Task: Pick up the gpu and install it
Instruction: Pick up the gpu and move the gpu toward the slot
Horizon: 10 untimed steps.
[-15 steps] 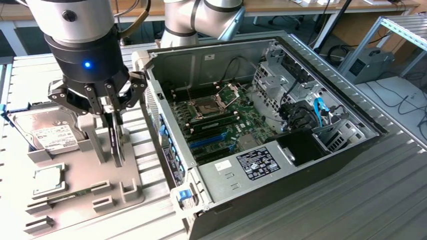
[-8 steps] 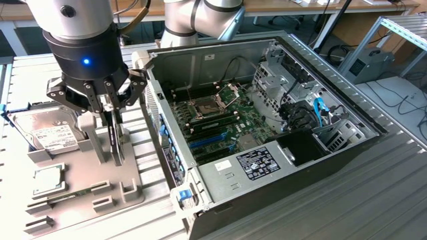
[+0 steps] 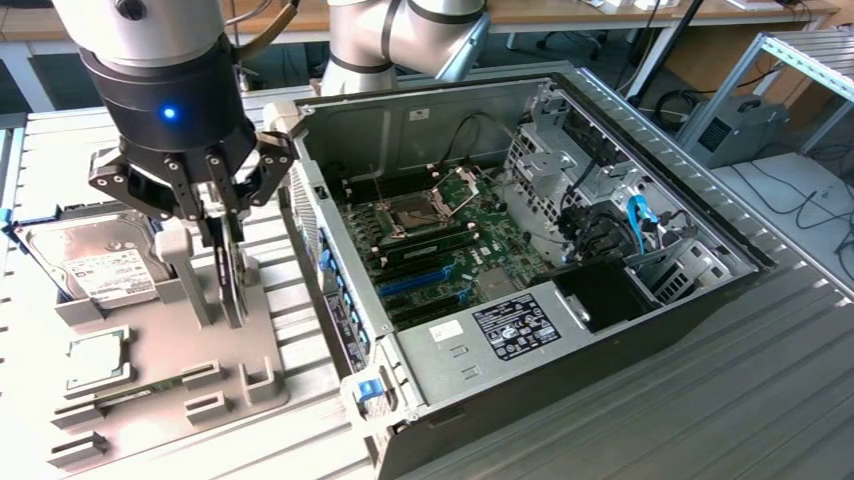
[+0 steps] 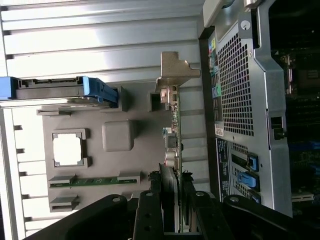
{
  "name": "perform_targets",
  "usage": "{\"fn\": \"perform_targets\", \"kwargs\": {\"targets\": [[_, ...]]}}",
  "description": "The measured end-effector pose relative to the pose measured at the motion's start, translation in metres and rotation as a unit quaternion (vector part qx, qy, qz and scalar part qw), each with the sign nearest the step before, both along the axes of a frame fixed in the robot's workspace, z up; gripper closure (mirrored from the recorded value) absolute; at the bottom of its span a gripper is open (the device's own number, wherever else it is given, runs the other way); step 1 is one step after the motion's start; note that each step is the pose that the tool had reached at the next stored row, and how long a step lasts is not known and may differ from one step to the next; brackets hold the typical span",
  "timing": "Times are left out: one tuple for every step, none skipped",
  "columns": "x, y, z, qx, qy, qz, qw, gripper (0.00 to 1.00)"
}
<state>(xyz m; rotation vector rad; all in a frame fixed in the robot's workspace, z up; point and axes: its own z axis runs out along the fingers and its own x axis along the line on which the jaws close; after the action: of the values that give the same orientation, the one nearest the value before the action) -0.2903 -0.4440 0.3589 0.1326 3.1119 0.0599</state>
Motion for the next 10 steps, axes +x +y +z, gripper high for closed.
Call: {"fn": "perform_targets", "kwargs": {"targets": [[0.0,0.0,0.0016,0.0,0.0,0.0,1.0,0.73],[0.0,0.0,0.0023,0.0,0.0,0.0,1.0,0.73],[0.0,0.0,0.0031,0.0,0.0,0.0,1.0,0.73],[0.0,0.0,0.0039,0.0,0.0,0.0,1.0,0.73],[0.0,0.0,0.0049,0.0,0.0,0.0,1.0,0.73],[0.0,0.0,0.0058,0.0,0.0,0.0,1.0,0.73],[0.0,0.0,0.0065,0.0,0.0,0.0,1.0,0.73],[0.0,0.0,0.0072,0.0,0.0,0.0,1.0,0.73],[0.0,0.0,0.0079,0.0,0.0,0.0,1.0,0.73],[0.0,0.0,0.0094,0.0,0.0,0.0,1.0,0.73]]}}
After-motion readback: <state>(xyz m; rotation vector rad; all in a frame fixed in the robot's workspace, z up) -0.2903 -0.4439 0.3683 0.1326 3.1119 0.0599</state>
